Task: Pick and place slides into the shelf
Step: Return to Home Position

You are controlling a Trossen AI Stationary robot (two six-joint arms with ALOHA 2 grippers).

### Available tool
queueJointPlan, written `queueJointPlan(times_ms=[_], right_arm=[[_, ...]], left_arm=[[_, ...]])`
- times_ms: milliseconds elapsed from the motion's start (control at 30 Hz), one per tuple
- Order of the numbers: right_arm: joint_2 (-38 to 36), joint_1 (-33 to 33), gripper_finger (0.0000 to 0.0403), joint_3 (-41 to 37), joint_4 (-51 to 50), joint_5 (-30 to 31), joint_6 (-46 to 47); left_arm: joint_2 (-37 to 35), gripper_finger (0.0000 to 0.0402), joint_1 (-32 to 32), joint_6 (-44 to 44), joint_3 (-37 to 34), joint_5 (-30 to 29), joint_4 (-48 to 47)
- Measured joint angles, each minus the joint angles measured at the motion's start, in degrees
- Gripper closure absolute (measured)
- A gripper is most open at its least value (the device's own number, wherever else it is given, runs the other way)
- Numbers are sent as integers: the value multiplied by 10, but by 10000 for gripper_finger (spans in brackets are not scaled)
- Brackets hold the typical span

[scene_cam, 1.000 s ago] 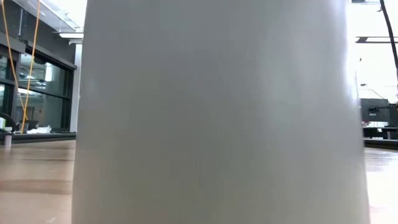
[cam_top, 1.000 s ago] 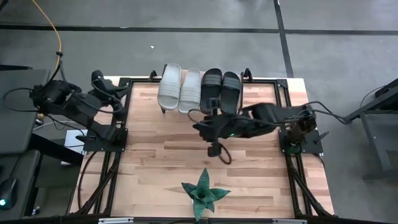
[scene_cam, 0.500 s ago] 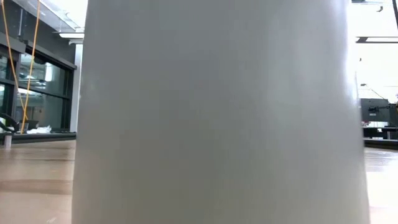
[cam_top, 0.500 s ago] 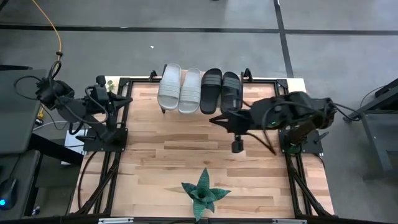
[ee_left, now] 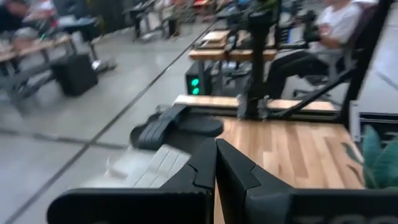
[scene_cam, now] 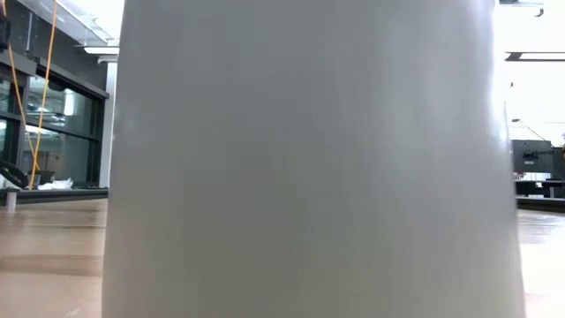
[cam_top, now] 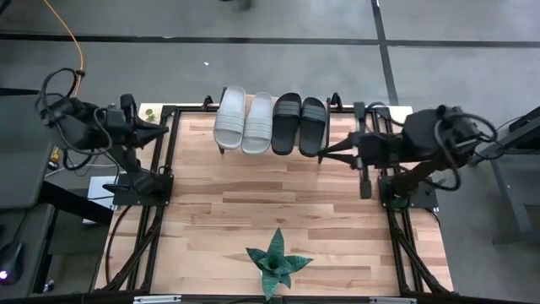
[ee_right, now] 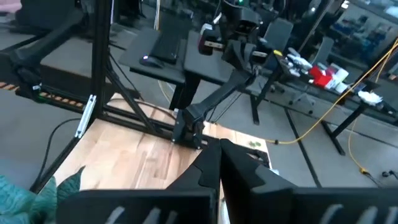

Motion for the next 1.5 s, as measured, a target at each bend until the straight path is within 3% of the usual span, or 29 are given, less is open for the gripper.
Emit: queueJointPlan(times_ms=[200,367,800,1167,1500], right_arm=[[-23,-1,403,0,5,0,-19],[-42,-18,403,0,10,-31,-21],[-76,-69,403,0,1,-59,-16],[-76,-98,403,0,-12,-90,-16],[-75,-103,403,0,-20,-104,-10]], left_arm=[[-13,402,-11,164,-25,60,174],[-13,402,-11,224,-28,65,218],[-27,402,-11,195,-28,60,208],[3,401,-10,88,-29,151,139],[92,401,-10,124,-37,206,243]])
